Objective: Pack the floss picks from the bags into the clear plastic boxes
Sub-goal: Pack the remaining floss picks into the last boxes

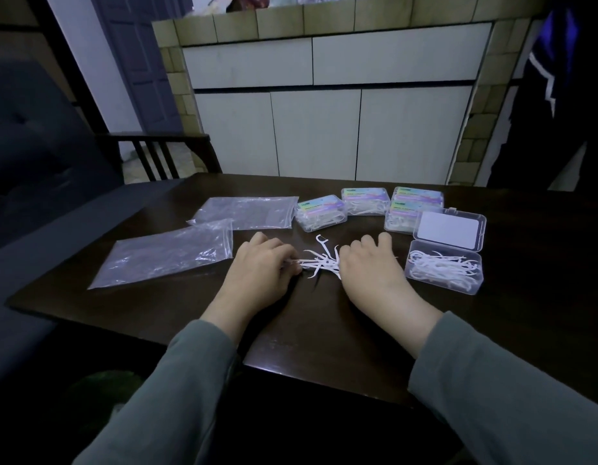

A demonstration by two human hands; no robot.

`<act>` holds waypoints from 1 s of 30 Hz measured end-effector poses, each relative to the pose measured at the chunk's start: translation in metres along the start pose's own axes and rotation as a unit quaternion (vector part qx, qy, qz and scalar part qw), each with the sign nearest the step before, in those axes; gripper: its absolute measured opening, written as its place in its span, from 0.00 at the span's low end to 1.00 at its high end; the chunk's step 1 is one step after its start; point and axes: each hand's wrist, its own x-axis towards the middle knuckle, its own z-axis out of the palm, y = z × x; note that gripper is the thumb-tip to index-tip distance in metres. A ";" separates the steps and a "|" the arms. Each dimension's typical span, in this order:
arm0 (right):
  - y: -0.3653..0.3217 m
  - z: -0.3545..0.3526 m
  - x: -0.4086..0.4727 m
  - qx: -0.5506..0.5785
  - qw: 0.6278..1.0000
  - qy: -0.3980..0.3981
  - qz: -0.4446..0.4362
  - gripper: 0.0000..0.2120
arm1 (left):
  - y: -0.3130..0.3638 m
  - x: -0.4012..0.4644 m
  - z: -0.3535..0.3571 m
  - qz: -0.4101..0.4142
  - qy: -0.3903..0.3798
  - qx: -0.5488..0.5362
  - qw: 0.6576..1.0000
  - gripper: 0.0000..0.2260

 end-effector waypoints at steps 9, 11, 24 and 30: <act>0.003 0.003 0.001 -0.034 0.997 0.057 -0.032 0.15 | 0.007 0.000 0.000 -0.027 0.001 0.030 0.999 0.10; 0.008 0.002 -0.001 -0.020 0.997 0.067 -0.036 0.15 | 0.009 0.001 -0.002 -0.017 0.011 0.030 0.999 0.09; 0.032 0.015 0.004 0.077 0.978 0.195 0.001 0.09 | 0.004 0.002 -0.002 -0.070 0.122 -0.090 0.986 0.07; 0.055 0.009 0.003 0.186 0.959 0.210 0.036 0.06 | 0.010 0.008 -0.005 -0.123 0.152 -0.151 0.969 0.04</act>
